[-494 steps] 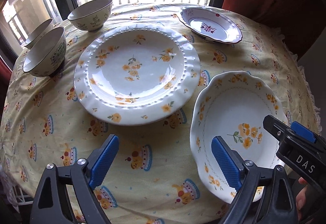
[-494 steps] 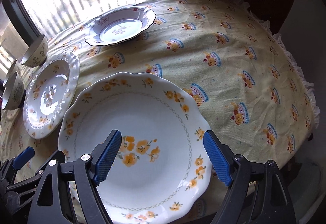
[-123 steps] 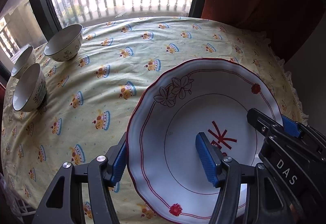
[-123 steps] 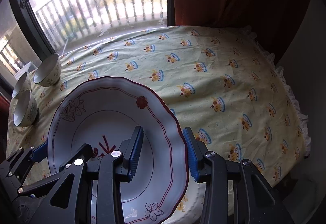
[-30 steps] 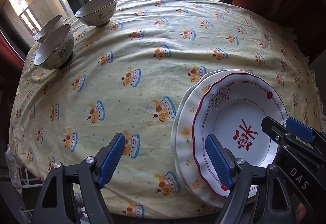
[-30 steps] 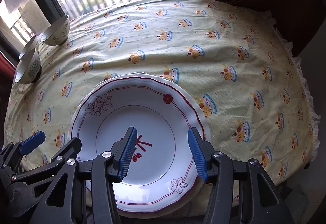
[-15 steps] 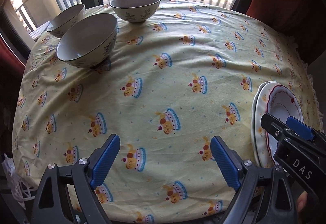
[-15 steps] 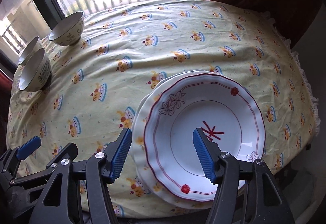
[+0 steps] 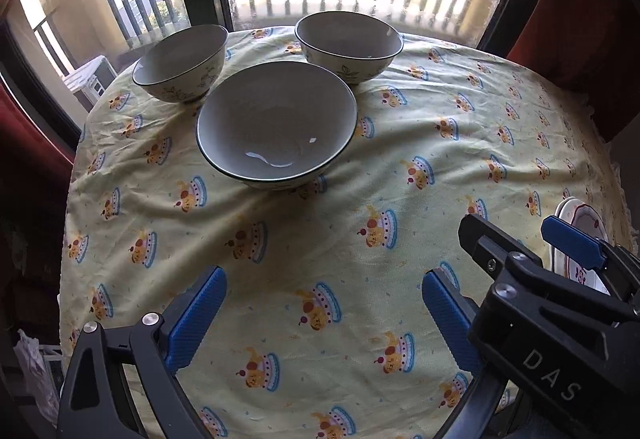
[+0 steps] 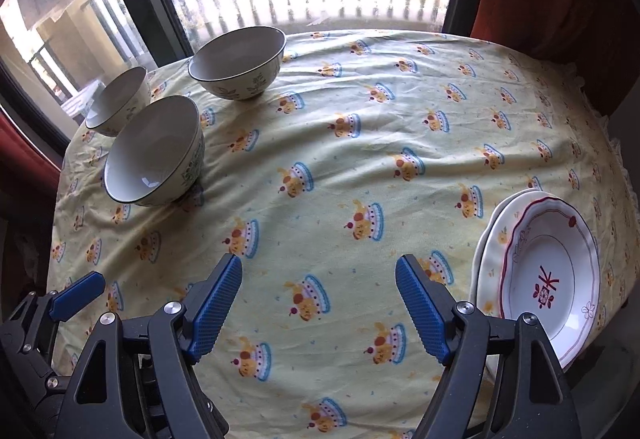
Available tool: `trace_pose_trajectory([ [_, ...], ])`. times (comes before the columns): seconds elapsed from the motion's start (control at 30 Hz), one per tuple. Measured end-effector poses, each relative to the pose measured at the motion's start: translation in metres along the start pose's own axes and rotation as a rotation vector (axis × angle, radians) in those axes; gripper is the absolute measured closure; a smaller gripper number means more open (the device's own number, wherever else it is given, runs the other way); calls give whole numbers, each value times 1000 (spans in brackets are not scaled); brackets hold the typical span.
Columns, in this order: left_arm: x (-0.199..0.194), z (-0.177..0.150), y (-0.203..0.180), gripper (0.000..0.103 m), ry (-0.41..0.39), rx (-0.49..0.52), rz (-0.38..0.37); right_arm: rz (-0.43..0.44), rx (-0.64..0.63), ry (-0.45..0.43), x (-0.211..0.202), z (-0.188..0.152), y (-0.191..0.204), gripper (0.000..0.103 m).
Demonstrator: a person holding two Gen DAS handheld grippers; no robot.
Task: Organize plates and bowls
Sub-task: 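Move both grippers to the large white bowl, then grip the rim of the large white bowl with both grippers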
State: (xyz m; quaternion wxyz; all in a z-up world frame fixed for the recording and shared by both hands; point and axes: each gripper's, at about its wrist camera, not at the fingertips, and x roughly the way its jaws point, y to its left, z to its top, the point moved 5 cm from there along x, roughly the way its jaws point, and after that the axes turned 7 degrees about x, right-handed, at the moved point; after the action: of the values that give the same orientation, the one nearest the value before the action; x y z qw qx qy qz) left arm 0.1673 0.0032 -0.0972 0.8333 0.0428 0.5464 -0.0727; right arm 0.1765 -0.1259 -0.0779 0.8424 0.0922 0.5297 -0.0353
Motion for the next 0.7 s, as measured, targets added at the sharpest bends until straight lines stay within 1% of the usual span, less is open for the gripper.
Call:
trace_pose_trajectory([
  [0.1, 0, 13, 20, 4, -17, -30, 10, 0, -16, -11, 2, 14, 20, 21],
  [0.27, 8, 42, 51, 6, -59, -43, 46, -1, -30, -57, 10, 42, 51, 21],
  [0.3, 10, 49, 58, 6, -70, -47, 56, 4, -27, -59, 14, 47, 56, 21],
  [0.37, 14, 61, 69, 9, -93, -52, 117, 16, -18, -68, 20, 58, 68, 22],
  [0.4, 16, 66, 73, 9, -96, -49, 128, 15, -20, -78, 23, 64, 74, 22],
  [0.43, 21, 71, 76, 9, -91, -52, 123, 12, -20, -80, 27, 69, 79, 22],
  [0.5, 32, 77, 84, 11, -76, -59, 110, 21, -11, -77, 36, 77, 87, 24],
  [0.57, 44, 81, 89, 18, -64, -66, 107, 21, -12, -65, 48, 83, 94, 30],
  [0.7, 68, 84, 93, 28, -29, -82, 84, 20, -12, -32, 72, 89, 100, 40],
])
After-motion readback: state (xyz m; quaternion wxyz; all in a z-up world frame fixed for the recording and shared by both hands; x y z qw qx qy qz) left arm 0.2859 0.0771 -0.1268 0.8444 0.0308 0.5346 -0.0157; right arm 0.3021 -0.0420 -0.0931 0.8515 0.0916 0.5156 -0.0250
